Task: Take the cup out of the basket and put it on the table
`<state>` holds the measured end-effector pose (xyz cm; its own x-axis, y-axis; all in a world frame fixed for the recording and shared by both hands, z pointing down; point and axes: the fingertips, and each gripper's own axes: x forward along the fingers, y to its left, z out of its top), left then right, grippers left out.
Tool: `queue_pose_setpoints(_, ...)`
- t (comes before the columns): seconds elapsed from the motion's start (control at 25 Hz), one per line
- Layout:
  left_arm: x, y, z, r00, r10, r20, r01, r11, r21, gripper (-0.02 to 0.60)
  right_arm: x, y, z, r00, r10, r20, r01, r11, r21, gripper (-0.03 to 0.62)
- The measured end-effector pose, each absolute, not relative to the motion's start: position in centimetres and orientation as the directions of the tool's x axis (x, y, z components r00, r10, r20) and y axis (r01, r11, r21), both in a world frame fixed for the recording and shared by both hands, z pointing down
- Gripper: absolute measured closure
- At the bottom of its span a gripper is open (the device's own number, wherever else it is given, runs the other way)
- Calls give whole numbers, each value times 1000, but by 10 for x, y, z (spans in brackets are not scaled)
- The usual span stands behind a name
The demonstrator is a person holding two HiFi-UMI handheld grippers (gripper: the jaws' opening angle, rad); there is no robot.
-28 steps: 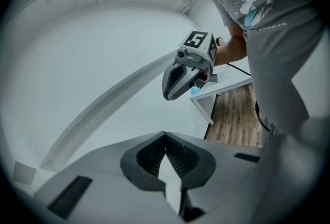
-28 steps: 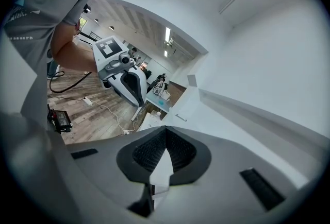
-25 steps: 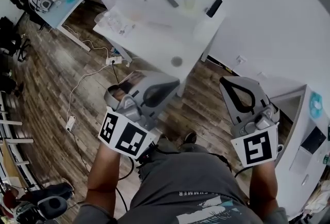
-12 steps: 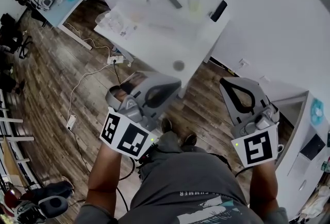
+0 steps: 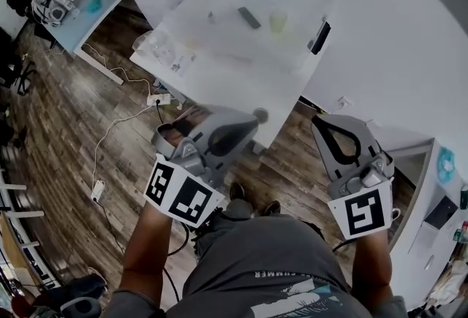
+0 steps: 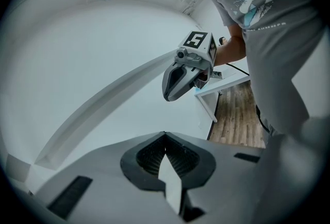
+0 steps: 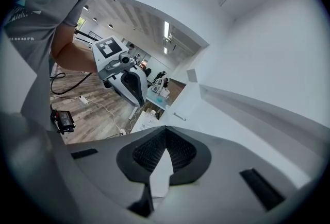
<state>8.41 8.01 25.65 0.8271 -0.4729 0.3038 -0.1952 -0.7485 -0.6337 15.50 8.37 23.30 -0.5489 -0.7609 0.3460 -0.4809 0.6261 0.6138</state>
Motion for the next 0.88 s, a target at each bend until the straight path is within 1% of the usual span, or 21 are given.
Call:
queue_pose_setpoints(0.24, 66, 51, 260, 849, -437, 298, -168, -756, -632, 572, 137, 56, 236, -509, -783, 357, -497, 606, 621, 582)
queue_pose_setpoints(0.48, 73, 29, 263, 853, -427, 301, -165, -767, -620, 572, 142, 34, 238, -511, -778, 366, -494, 614, 615, 582)
queue_pose_setpoints(0.68, 85, 5, 268, 827, -459, 325, -183, -766, -616, 572, 156, 7, 246, -543, -753, 372, -483, 642, 595, 582)
queue_pose_setpoints(0.88, 105, -15, 264, 793, -503, 344, -208, -754, -622, 572, 174, -21, 240, -596, -728, 339, -472, 659, 585, 582)
